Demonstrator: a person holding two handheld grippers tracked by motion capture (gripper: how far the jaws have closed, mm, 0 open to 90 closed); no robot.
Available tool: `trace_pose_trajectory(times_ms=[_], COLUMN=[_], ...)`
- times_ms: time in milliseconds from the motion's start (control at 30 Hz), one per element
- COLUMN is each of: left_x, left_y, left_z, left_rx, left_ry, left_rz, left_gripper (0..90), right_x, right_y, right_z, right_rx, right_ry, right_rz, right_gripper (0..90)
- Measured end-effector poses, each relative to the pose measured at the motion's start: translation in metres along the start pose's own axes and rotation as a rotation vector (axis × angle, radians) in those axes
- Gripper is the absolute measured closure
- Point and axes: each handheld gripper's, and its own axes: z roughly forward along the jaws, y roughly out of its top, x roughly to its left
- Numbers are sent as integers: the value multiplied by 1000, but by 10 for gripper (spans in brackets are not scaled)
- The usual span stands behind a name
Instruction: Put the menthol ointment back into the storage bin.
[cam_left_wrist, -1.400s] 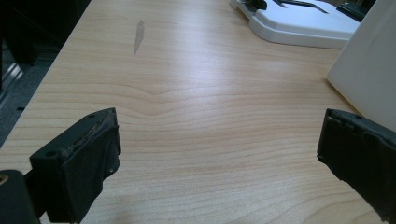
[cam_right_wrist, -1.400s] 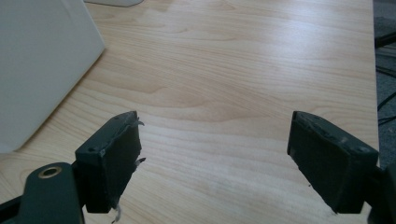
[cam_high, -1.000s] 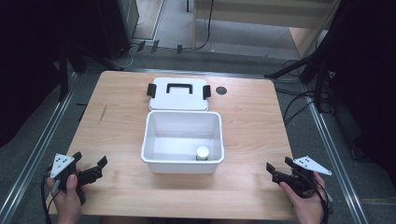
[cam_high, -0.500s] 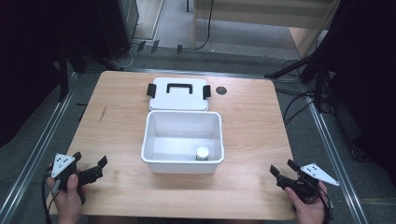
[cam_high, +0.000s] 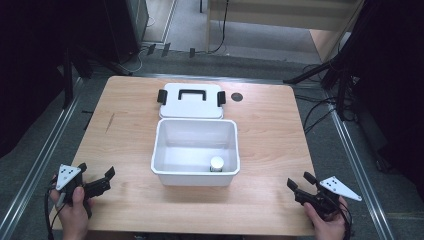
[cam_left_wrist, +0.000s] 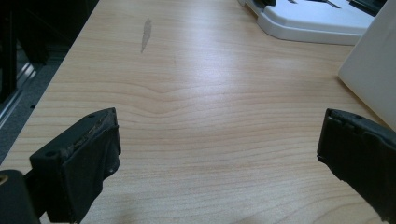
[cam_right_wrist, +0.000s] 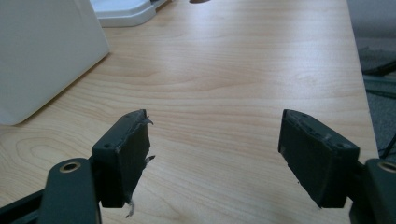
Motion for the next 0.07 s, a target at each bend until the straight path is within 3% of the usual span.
trace_pose_trajectory(times_ms=[67], left_x=[0], left_y=[0], left_z=[0], left_rx=[0], left_ry=[0], left_rz=[-2], left_gripper=[2], right_x=[0], right_y=[0], right_z=[0], right_rx=[-7], right_ry=[-2], right_rz=[-9], right_gripper=[274])
